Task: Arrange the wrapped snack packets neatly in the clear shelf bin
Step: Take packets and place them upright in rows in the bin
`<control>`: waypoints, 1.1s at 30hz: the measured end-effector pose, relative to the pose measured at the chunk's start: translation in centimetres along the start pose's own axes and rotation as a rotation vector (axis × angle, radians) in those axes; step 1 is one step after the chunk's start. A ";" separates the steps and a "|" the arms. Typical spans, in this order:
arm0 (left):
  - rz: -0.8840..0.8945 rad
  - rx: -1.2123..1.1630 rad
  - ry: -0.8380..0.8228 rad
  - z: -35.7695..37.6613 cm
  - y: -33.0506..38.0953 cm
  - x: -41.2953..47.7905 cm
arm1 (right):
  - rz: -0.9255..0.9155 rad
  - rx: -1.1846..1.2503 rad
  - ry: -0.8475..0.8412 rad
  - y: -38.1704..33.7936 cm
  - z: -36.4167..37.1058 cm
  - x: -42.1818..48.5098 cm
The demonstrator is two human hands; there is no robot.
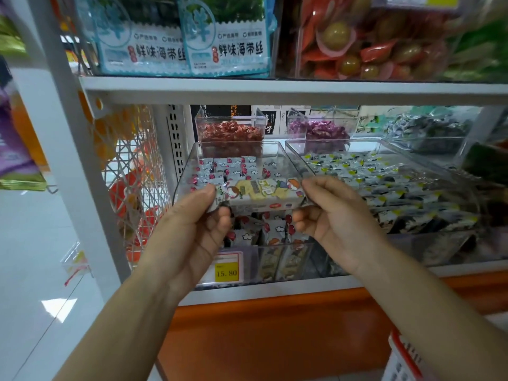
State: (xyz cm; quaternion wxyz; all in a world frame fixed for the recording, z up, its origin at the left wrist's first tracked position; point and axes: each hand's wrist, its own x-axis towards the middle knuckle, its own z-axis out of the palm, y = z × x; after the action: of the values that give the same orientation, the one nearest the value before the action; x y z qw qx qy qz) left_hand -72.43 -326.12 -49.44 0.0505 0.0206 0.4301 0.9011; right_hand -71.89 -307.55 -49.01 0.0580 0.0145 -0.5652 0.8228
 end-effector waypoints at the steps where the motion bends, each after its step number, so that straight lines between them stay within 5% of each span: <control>1: -0.006 -0.013 0.019 0.0 0.1 0.1 | -0.046 -0.048 -0.026 0.1 -0.1 0.0; 5: -0.051 -0.091 0.096 -0.3 0.1 0.5 | -0.181 -0.162 -0.143 0.2 -0.2 0.2; 10: 0.011 0.060 0.022 -0.1 0.3 0.3 | -0.261 -0.254 -0.094 0.4 -0.3 0.5; 15: 0.149 0.321 -0.050 0.3 0.4 -0.1 | -0.231 -0.176 -0.089 0.4 -0.4 0.5; 27: 0.263 0.261 -0.070 0.2 0.3 -0.3 | -0.182 -0.130 -0.082 0.2 -0.5 0.5; 33: 0.311 0.274 -0.009 -0.3 0.3 0.1 | -0.148 -0.154 -0.208 0.1 -0.8 0.6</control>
State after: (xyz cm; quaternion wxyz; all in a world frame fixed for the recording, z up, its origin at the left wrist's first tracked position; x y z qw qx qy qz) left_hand -72.56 -326.52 -49.37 -0.0906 0.0976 0.5401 0.8310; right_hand -72.45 -306.76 -49.35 0.0607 0.1368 -0.6270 0.7645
